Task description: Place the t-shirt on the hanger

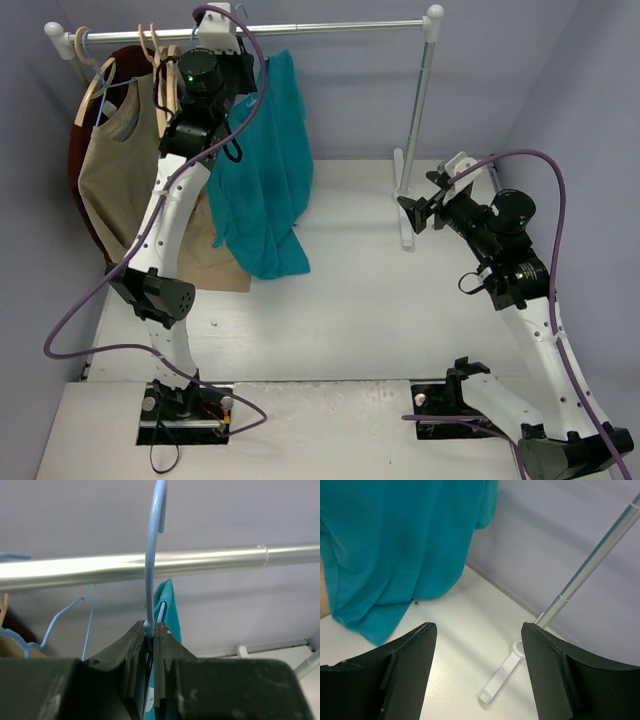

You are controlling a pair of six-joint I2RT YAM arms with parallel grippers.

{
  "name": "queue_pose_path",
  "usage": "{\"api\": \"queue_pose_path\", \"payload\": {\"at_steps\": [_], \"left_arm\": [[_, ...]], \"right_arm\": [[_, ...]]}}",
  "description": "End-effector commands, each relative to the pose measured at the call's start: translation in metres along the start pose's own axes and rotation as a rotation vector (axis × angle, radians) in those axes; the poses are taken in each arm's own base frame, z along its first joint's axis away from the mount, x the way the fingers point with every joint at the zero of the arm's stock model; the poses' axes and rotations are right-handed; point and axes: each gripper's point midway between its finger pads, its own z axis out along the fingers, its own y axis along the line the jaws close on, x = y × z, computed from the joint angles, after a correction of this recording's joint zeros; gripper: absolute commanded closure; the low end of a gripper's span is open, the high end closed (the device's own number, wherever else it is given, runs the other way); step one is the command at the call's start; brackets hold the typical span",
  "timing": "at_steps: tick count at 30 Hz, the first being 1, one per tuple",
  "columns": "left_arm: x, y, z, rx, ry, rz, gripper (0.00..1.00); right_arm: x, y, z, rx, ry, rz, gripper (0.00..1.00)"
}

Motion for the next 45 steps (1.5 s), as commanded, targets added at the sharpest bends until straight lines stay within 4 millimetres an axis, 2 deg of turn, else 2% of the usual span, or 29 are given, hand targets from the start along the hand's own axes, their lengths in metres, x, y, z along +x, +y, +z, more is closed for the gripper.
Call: {"api": "queue_pose_path", "payload": {"at_steps": [1,7,16,22,25,26,28,29,31,33,34,35,36,37,38,39,40,41,42,43,44,45], "left_arm": [[-0.075,-0.005,-0.011,0.035,-0.220,-0.038,1.00],[-0.070,-0.010,0.000,0.060,-0.224,-0.047,1.00],[-0.037,-0.009,0.020,0.058,-0.161,-0.046,1.00],[-0.015,-0.009,0.022,0.056,-0.101,-0.059,0.99],[-0.015,-0.009,0.017,0.055,-0.091,-0.061,0.77],[-0.020,-0.008,0.013,0.050,-0.098,-0.060,0.63],[-0.025,-0.007,0.007,0.042,-0.098,-0.057,0.51],[-0.033,-0.007,0.001,0.040,-0.109,-0.051,0.42],[-0.048,-0.006,-0.013,0.038,-0.127,-0.045,0.37],[-0.054,-0.005,-0.022,0.037,-0.123,-0.037,0.34],[-0.068,-0.004,-0.034,0.037,-0.140,-0.035,0.33],[-0.073,-0.004,-0.041,0.037,-0.142,-0.028,0.32],[-0.073,-0.003,-0.048,0.036,-0.128,-0.025,0.32],[-0.088,-0.003,-0.065,0.037,-0.149,-0.024,0.31],[-0.092,-0.002,-0.073,0.037,-0.149,-0.017,0.31],[-0.082,-0.001,-0.079,0.033,-0.110,-0.012,0.31],[-0.096,0.000,-0.101,0.034,-0.126,-0.011,0.31],[-0.094,0.001,-0.110,0.035,-0.108,-0.002,0.31],[-0.073,0.003,-0.117,0.032,-0.036,0.005,0.31],[-0.081,0.004,-0.139,0.035,-0.039,0.004,0.31],[-0.068,0.005,-0.149,0.035,0.008,0.004,0.31],[-0.075,0.006,-0.174,0.038,0.000,-0.008,0.31]], "right_arm": [[-0.027,-0.003,0.000,0.001,-0.109,-0.033,0.30],[-0.024,-0.003,0.001,0.003,-0.104,-0.031,0.30],[-0.018,-0.002,0.003,0.002,-0.090,-0.016,0.30],[-0.015,-0.002,0.003,0.001,-0.082,-0.009,0.30],[-0.014,-0.001,0.003,0.001,-0.077,-0.007,0.30],[-0.014,-0.002,0.003,0.003,-0.077,-0.007,0.30],[-0.015,-0.002,0.003,0.003,-0.078,-0.009,0.29],[-0.015,-0.002,0.002,0.003,-0.078,-0.009,0.29],[-0.015,-0.003,0.002,0.007,-0.075,-0.012,0.28],[-0.016,-0.004,0.001,0.015,-0.074,-0.022,0.27],[-0.015,-0.006,0.000,0.026,-0.067,-0.024,0.26],[-0.016,-0.008,-0.001,0.033,-0.068,-0.037,0.26],[-0.018,-0.009,-0.003,0.040,-0.068,-0.046,0.26],[-0.019,-0.010,-0.005,0.049,-0.069,-0.055,0.25],[-0.020,-0.012,-0.007,0.057,-0.069,-0.069,0.25],[-0.020,-0.012,-0.010,0.064,-0.063,-0.076,0.24],[-0.019,-0.013,-0.011,0.072,-0.053,-0.082,0.24],[-0.019,-0.014,-0.013,0.075,-0.045,-0.098,0.23],[-0.016,-0.013,-0.015,0.075,-0.030,-0.095,0.23],[-0.015,-0.015,-0.017,0.087,-0.022,-0.094,0.21],[-0.012,-0.015,-0.019,0.096,-0.015,-0.088,0.18],[-0.015,-0.016,-0.024,0.113,-0.023,-0.085,0.14]]}}
